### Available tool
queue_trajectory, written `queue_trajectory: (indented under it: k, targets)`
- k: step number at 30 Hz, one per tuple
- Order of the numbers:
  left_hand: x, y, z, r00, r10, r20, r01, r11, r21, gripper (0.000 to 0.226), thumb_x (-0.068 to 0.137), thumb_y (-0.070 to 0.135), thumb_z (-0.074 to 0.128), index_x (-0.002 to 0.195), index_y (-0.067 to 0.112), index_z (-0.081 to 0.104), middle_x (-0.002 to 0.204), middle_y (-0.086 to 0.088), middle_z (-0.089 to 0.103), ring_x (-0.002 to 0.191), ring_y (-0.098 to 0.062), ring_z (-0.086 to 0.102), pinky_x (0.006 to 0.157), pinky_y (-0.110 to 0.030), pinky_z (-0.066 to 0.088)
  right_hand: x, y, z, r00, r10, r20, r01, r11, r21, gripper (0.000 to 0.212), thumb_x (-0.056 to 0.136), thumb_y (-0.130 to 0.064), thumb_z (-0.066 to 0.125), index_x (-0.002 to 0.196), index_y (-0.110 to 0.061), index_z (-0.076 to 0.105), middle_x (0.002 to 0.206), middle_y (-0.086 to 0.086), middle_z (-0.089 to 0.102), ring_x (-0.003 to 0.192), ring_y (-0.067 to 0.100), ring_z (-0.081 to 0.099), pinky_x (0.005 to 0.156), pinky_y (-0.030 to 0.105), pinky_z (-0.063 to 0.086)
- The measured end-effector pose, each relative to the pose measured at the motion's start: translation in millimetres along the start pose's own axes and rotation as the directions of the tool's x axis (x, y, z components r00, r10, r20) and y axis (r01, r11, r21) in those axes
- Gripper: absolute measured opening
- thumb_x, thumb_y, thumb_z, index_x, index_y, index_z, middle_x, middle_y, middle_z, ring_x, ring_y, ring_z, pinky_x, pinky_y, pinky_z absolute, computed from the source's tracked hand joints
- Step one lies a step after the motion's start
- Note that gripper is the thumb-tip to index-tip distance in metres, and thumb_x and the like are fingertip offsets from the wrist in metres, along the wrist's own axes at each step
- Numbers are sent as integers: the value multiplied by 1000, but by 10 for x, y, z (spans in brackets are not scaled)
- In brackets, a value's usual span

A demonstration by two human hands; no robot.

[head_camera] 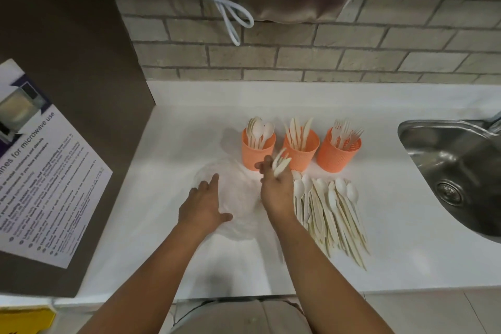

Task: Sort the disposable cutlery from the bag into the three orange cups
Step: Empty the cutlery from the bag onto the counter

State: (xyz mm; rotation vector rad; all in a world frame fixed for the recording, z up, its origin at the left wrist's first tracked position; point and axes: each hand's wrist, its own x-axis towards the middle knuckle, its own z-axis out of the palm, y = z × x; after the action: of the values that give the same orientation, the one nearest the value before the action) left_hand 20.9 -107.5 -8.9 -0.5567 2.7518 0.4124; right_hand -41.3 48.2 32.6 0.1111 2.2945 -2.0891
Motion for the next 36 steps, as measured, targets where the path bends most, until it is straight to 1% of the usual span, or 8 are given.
queue_trajectory:
  k: [4, 11, 15, 18, 22, 26, 31, 36]
  targets:
    - [-10, 4, -130, 998, 49, -44, -41, 987, 157, 101, 82, 56, 75, 162, 36, 17, 149, 6, 47, 134, -29, 38, 101, -37, 42, 44, -333, -168, 992, 117, -44, -90, 914, 396, 41, 107, -37, 51, 83, -7, 62, 62, 9, 61, 62, 29, 69, 67, 44, 61]
    - [-130, 5, -536, 994, -29, -107, 51, 977, 208, 63, 90, 54, 66, 149, 43, 45, 145, 5, 53, 130, -30, 45, 106, -41, 34, 216, -317, -455, 962, 262, 82, -274, 899, 342, 10, 100, -15, 52, 91, -17, 48, 64, 2, 36, 48, 15, 30, 43, 27, 30]
    - [-319, 357, -749, 912, 74, -404, -171, 963, -208, 37, 99, 44, 60, 134, 30, 61, 122, 0, 66, 109, -24, 60, 92, -35, 48, 148, -180, -457, 894, 382, 233, -438, 852, 287, 7, 95, -8, 44, 98, -14, 44, 69, 4, 40, 51, 15, 36, 46, 28, 33]
    - [-383, 762, -661, 986, 63, -157, -153, 735, -661, 33, 101, 42, 59, 131, 27, 56, 110, 3, 68, 94, -18, 68, 86, -35, 56, 102, -94, -420, 883, 404, 241, -455, 863, 221, 18, 94, -1, 38, 106, -9, 49, 74, 10, 48, 57, 19, 47, 51, 32, 44]
    - [-419, 1027, -310, 971, 101, 215, 119, 577, -808, 36, 104, 36, 54, 138, 26, 50, 115, -2, 68, 91, -19, 71, 81, -36, 63, 53, -21, -409, 890, 399, 221, -410, 912, 3, 29, 83, -10, 43, 109, -3, 52, 100, 25, 63, 90, 38, 71, 79, 51, 63]
    - [-447, 1046, -66, 968, 126, 219, 125, 515, -848, 27, 102, 21, 56, 129, 22, 61, 96, 0, 69, 80, -13, 67, 85, -36, 63, 49, 26, -486, 883, 417, 216, -396, 909, -133, 35, 80, -12, 41, 111, -4, 57, 95, 21, 69, 84, 34, 73, 81, 48, 60]
    - [-483, 1087, -87, 964, 124, 234, 182, 332, -926, 17, 100, 12, 65, 107, 28, 65, 91, -2, 74, 73, -8, 73, 64, -19, 55, 108, 73, -582, 910, 340, 238, -259, 914, -313, 40, 85, -24, 40, 114, -5, 59, 100, 14, 69, 93, 31, 69, 90, 55, 57]
    - [-498, 1104, 36, 984, 47, 174, 139, 413, -900, 14, 97, 20, 72, 88, 13, 64, 68, 3, 56, 68, -15, 61, 65, -27, 56, 174, -37, -682, 940, 257, 223, -145, 895, -421, 28, 101, -7, 43, 126, 1, 55, 118, 14, 64, 105, 30, 62, 89, 39, 52]
